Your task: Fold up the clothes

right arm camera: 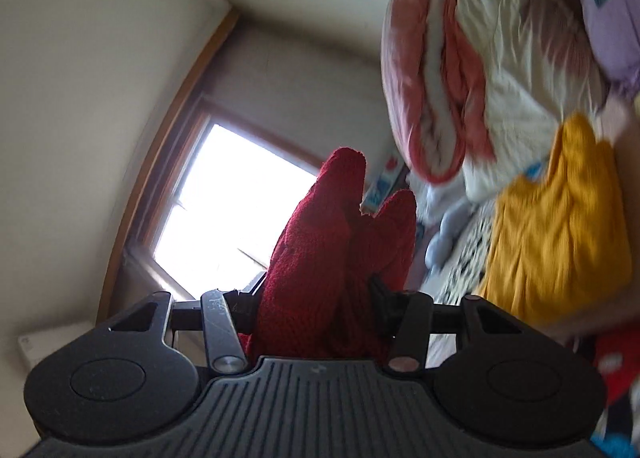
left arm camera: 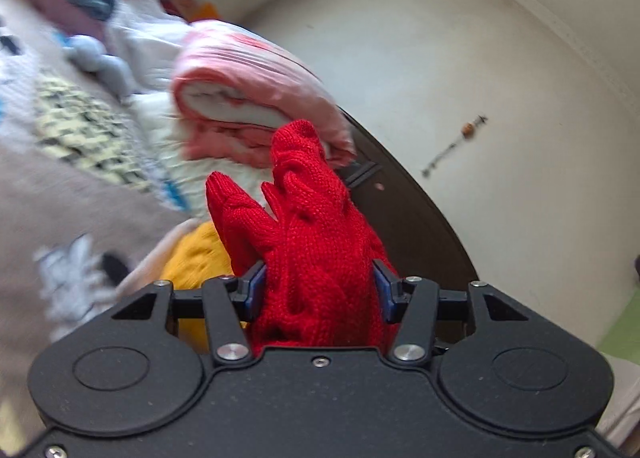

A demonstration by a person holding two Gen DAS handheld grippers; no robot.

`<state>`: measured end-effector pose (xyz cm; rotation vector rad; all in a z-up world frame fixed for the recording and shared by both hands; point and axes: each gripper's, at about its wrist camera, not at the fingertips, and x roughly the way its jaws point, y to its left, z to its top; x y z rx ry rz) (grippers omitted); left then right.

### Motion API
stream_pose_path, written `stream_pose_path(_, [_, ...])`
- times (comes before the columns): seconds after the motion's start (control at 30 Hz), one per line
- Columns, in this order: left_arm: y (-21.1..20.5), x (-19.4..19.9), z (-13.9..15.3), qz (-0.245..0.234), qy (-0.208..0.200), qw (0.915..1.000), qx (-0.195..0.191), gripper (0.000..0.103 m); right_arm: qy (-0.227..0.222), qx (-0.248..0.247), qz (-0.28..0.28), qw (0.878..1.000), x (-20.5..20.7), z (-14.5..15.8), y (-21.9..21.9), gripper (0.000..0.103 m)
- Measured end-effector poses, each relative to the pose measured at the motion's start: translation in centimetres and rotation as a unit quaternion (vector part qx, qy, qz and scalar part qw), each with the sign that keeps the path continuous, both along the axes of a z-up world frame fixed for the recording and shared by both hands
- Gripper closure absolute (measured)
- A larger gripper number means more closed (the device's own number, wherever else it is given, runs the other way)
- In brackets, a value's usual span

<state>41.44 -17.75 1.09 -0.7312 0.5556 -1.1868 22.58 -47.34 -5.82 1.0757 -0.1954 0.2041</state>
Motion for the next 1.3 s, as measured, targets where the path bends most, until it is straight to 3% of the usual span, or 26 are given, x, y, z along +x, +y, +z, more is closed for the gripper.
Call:
stream_pose_path(0.13, [-5.1,4.3,0.1,-0.044,-0.011,0.9989,-0.009,0.052,-0.014,0.006,-0.066,0.998,2.3,-0.4,-3.4,0.051])
stream_pose_path(0.27, [-9.3,8.3,-1.4,-0.076,0.009,0.997,-0.012,0.052,-0.003,0.031,-0.115,0.993,4.6,-2.7,-5.9,0.051])
stream_pose_path(0.37, [-11.9,10.7,-5.5,-0.065,0.083,0.9939,0.033,0.053,0.072,0.081,-0.15,0.983,6.7,-6.7,-7.4,0.051])
stream_pose_path(0.43, [-12.9,11.5,-8.9,-0.05,0.148,0.985,0.074,0.049,0.136,0.136,-0.169,0.967,8.1,-10.2,-8.6,0.052])
stream_pose_path(0.47, [-13.3,11.9,-10.7,-0.043,0.18,0.9782,0.094,0.048,0.135,0.127,-0.169,0.968,8.3,-10.3,-8.7,0.054])
stream_pose_path(0.5, [-13.2,11.8,-10.7,-0.035,0.185,0.9773,0.098,0.047,0.133,0.117,-0.17,0.969,8.6,-10.4,-8.9,0.053])
stream_pose_path(0.63, [-12.3,10.9,-9.4,-0.006,0.171,0.9795,0.106,0.042,0.137,0.108,-0.163,0.971,9.4,-10.1,-9.6,0.049])
stream_pose_path(0.73, [-10.6,9.5,-7.6,0.025,0.154,0.9818,0.108,0.029,0.145,0.078,-0.17,0.972,8.8,-8.8,-9.2,0.045])
stream_pose_path(0.8, [-9.2,8.5,-6.3,0.046,0.138,0.9839,0.104,0.024,0.153,0.053,-0.179,0.97,7.2,-7.4,-8.5,0.031])
stream_pose_path(0.9, [-7.9,6.4,-4.8,0.066,0.1,0.986,0.116,0.019,0.162,0.003,-0.193,0.968,4.5,-5.0,-6.7,0.024])
stream_pose_path(1.03, [-5.2,1.3,-4.1,0.082,0.058,0.9822,0.159,0.015,0.185,-0.048,-0.177,0.965,1.4,-3.5,-3.7,0.016])
stream_pose_path(1.23, [-1.7,-5.3,-4.0,0.125,0.064,0.9751,0.171,0.006,0.198,-0.119,-0.129,0.964,-2.6,-0.8,2.0,0.005])
stream_pose_path(1.3, [-1.3,-7.2,-3.0,0.142,0.051,0.9687,0.197,0.001,0.205,-0.14,-0.113,0.962,-4.1,0.5,3.1,0.0])
